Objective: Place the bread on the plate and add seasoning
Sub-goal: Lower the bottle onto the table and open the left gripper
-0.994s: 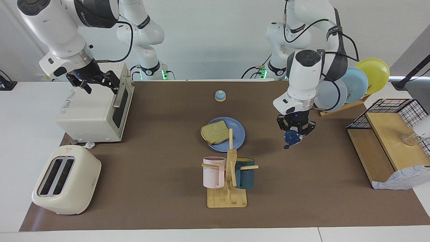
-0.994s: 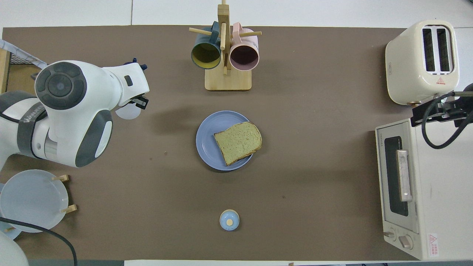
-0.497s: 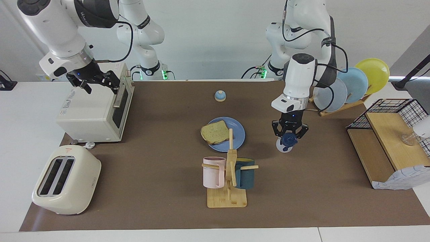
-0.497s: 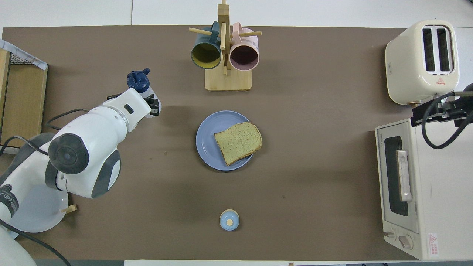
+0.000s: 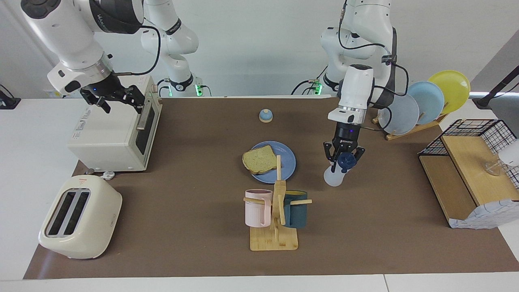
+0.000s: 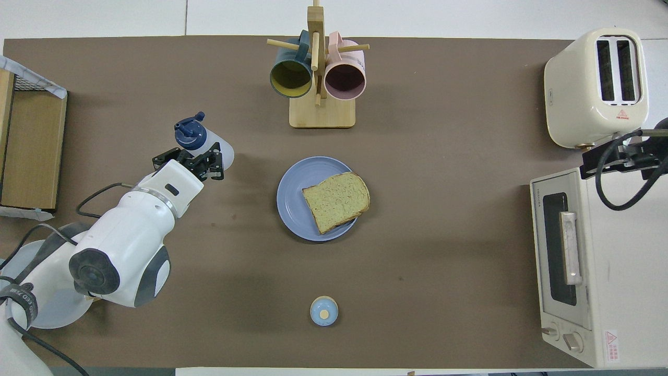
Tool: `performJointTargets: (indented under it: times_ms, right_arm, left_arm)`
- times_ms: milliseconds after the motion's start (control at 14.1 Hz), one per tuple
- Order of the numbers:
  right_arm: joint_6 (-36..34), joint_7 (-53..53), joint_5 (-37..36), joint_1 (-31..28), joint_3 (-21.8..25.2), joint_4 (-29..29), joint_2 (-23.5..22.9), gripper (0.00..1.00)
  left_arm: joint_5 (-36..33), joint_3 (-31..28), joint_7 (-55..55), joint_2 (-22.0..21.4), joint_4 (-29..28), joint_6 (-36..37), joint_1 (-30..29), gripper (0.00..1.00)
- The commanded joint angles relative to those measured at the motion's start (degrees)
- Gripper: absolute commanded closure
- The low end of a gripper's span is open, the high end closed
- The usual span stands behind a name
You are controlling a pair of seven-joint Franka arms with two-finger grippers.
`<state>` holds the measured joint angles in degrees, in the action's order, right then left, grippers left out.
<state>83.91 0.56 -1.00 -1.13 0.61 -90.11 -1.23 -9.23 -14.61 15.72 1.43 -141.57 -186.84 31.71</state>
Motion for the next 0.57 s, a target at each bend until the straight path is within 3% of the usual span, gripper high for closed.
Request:
performJointTargets:
  times_ms: [0, 213, 497]
  right_arm:
    - [0.55, -1.71, 0.48, -0.72, -0.26, -0.68, 0.70, 0.00]
    - [0.55, -1.71, 0.48, -0.72, -0.26, -0.68, 0.70, 0.00]
    - [0.55, -1.71, 0.48, -0.72, -0.26, -0.68, 0.70, 0.00]
  left_arm:
    - [0.62, 0.20, -0.34, -1.26, -3.00, -3.87, -0.51, 1.00]
    - [0.62, 0.02, -1.48, 2.08, -5.02, -11.86, -0.77, 1.00]
    - [0.71, -0.15, -7.44, 2.52, -6.17, -12.67, -1.92, 1.00]
